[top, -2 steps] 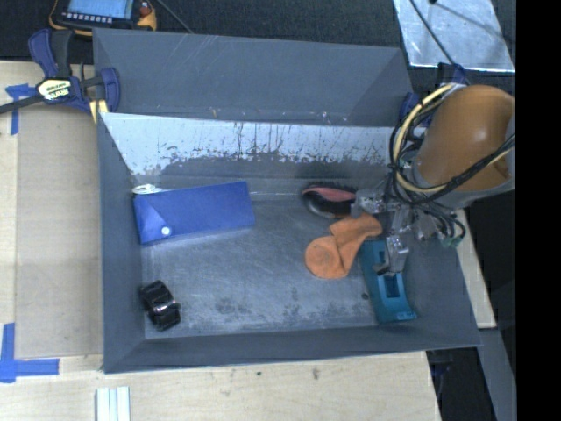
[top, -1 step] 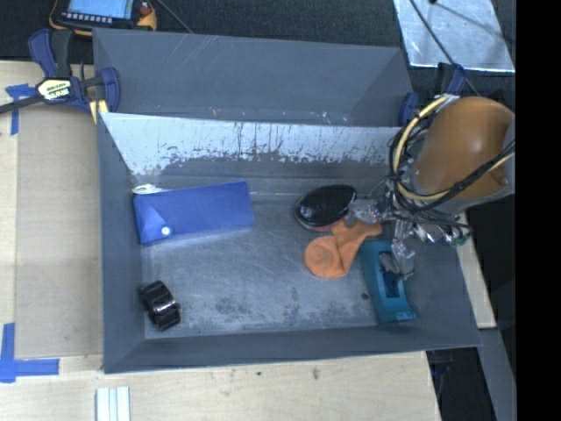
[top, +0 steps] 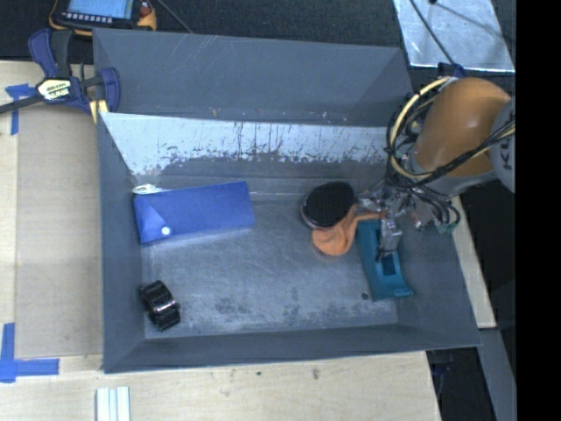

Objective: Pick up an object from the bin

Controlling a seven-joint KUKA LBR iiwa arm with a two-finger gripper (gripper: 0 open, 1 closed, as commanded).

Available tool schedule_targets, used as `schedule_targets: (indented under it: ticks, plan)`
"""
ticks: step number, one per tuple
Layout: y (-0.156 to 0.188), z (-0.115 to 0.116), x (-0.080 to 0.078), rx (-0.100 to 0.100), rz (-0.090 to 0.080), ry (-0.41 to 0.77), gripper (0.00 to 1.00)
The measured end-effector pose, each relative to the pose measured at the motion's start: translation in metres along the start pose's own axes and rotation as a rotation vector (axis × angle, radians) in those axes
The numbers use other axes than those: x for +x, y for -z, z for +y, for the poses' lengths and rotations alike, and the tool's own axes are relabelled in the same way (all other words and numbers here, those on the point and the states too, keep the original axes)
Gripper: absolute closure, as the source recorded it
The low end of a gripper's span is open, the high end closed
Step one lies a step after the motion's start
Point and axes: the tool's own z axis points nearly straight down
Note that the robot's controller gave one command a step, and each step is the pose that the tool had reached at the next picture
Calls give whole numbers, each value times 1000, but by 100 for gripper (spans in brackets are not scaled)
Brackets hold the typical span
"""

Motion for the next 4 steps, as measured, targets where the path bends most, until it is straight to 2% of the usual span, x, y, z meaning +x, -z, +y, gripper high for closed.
schedule_targets:
  ticks: [2, 3, 4]
  plan:
    - [4, 1, 2, 1, 0, 0, 100]
    - [22, 1, 2, 7, -10, 2, 100]
    - [38, 1, 2, 10, -13, 1, 100]
